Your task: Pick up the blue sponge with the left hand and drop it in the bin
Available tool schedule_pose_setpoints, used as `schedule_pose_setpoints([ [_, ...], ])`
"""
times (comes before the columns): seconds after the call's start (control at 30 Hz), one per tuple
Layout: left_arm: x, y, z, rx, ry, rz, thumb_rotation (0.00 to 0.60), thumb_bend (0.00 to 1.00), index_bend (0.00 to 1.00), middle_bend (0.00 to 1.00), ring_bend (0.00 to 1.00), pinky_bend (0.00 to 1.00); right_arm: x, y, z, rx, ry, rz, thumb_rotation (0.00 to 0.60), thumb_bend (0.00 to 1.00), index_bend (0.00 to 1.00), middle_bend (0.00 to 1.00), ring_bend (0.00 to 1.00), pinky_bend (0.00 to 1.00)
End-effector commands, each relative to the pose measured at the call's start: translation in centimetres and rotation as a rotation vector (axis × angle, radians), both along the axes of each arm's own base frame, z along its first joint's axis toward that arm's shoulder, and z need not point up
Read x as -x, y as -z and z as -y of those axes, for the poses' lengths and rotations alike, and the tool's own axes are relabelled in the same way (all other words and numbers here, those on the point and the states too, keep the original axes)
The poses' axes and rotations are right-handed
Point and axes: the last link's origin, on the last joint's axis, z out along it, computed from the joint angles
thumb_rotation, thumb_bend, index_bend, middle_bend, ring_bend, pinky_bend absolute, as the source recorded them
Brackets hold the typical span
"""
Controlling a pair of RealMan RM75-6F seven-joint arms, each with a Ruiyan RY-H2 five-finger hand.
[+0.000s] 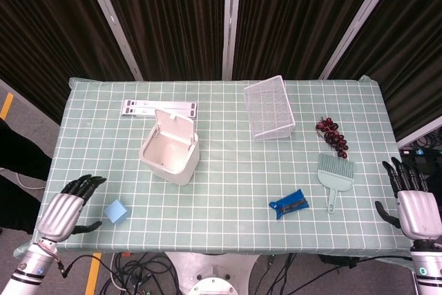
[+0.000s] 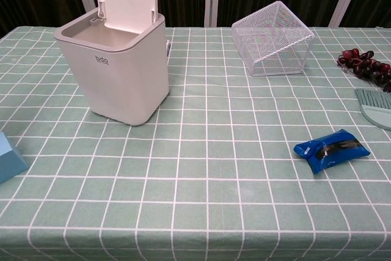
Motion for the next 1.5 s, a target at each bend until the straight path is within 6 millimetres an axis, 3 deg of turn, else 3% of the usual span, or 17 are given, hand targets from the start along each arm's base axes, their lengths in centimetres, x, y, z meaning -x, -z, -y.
schedule_pose_setpoints([
  [0.03, 0.2, 1.3, 0.2, 0.044, -0.007, -0.005, 0.600, 0.00, 0.15, 0.15, 0.10, 0.21, 0.0, 0.0, 0.1, -0.003, -0.002, 0.002, 0.600, 0.22, 0.00, 0.00, 0.00, 0.00],
  [0.77, 1.6, 5.7, -1.3, 0.185, -0.060, -0.046, 0.600, 0.00, 0.15, 0.16, 0.10, 0.24, 0.4, 0.0, 0.1, -0.006, 0.011, 0.000, 0.600, 0.22, 0.00, 0.00, 0.00, 0.00],
  [1.07, 2.1, 6.6, -1.6, 0.181, -0.055, -0.053, 0.600, 0.03, 0.28, 0.31, 0.24, 0.36, 0.4, 0.0, 0.1, -0.010, 0.012, 0.001, 0.600, 0.22, 0.00, 0.00, 0.00, 0.00],
  [1.5, 1.6, 7.6, -2.2, 0.135, -0.015, -0.002, 0.600, 0.21, 0.43, 0.45, 0.38, 0.49, 0.4, -0.1, 0.0, -0.010, 0.013, 0.002, 0.600, 0.22, 0.00, 0.00, 0.00, 0.00],
])
